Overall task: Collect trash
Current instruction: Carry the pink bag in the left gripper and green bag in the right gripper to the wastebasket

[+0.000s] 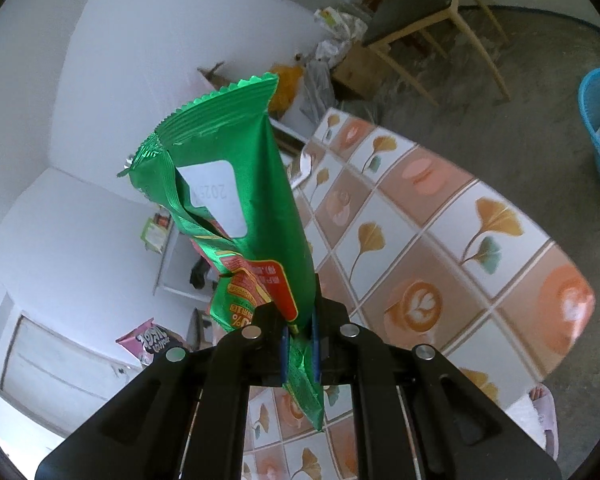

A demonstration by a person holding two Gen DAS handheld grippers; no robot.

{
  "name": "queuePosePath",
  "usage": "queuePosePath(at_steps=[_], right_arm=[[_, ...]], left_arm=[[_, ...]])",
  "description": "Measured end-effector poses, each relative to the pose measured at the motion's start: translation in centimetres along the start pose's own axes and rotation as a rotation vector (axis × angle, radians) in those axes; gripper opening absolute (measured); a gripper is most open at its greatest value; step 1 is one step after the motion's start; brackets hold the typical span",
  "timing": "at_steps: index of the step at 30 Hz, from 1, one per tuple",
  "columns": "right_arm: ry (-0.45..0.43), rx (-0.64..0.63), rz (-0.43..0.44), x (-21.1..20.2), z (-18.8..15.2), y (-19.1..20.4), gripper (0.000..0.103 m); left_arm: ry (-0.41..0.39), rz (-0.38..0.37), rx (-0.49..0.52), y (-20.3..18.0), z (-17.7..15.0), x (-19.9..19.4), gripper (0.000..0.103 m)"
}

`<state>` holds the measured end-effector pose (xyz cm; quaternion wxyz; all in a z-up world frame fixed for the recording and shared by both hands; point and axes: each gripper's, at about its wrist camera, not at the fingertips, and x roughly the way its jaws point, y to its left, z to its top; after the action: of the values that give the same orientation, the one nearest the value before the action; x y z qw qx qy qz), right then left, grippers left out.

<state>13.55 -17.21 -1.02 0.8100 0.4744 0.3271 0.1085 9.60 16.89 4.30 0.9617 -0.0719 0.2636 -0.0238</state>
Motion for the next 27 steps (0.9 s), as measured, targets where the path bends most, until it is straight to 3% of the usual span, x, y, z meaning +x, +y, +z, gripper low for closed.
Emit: queuePosePath(at_steps=[5,8,14,17,21,27], right_arm=[[-0.084,0.032,0.013,-4.4,0.9,-1.5,0.008],[-0.163,0.053,-0.002,-8.1,1.5,-2.8,0.008],[-0.38,0.11,-0.071,-18.5,3.8,-6.3,0.008],[-0.508,0.14,-0.12,-24.3,4.7,-8.3,0.008],[-0.63,0.188,-0.196,-30.1,5.1,-11.1,0.008],[-0.674,0.311,-0.239,-32.7,6.2,-16.8,0.008]], left_arm=[[-0.023,-0.063,0.061,-3.1,1.0,-0.7,0.002],[-0.029,-0.138,0.103,-5.9,1.7,-0.7,0.002],[-0.02,-0.37,0.193,-13.2,3.9,0.2,0.002],[-0.012,-0.447,0.246,-17.1,4.4,0.9,0.002],[0.045,-0.575,0.287,-22.6,4.9,2.6,0.002],[0.165,-0.698,0.336,-30.4,4.2,6.2,0.002]])
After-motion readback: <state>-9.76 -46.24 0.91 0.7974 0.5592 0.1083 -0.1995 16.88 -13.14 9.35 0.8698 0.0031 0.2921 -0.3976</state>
